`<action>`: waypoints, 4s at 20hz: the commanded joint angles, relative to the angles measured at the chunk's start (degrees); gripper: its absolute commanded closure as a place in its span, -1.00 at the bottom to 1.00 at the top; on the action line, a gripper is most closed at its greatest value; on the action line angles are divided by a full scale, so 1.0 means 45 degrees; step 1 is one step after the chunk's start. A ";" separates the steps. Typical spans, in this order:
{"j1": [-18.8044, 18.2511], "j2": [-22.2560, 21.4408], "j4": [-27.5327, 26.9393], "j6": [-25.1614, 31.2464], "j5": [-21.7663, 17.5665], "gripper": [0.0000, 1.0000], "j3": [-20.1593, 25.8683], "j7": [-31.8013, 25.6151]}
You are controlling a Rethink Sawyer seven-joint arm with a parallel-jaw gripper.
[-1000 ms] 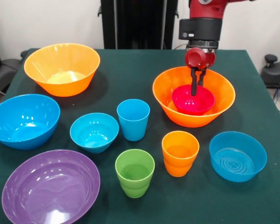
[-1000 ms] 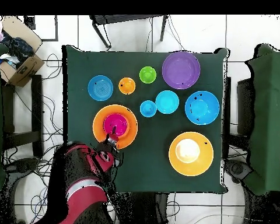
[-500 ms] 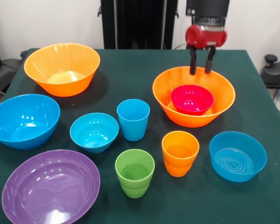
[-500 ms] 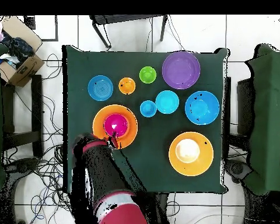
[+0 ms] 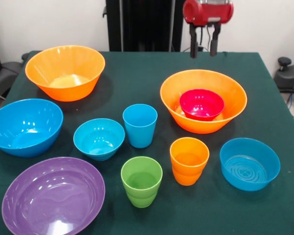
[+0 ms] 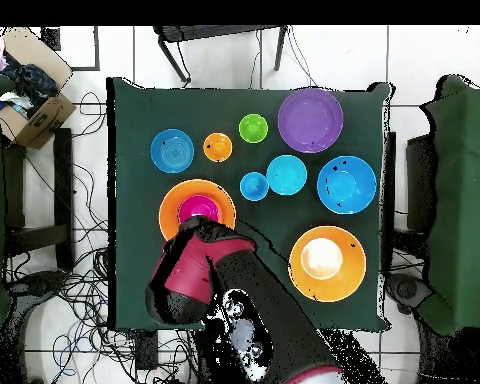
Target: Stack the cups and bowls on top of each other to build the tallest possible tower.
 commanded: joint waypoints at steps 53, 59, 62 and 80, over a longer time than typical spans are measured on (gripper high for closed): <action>-0.9867 0.1661 0.0160 0.2948 0.0993 -1.00 0.4937 -1.1787; -0.9552 0.1750 0.0342 0.2957 0.0497 -1.00 0.4797 -1.1479; -0.9405 0.1847 0.0472 0.2840 0.0375 -1.00 0.4691 -1.1104; -0.8612 0.2389 0.1005 0.2929 -0.0673 -1.00 0.4140 -1.0603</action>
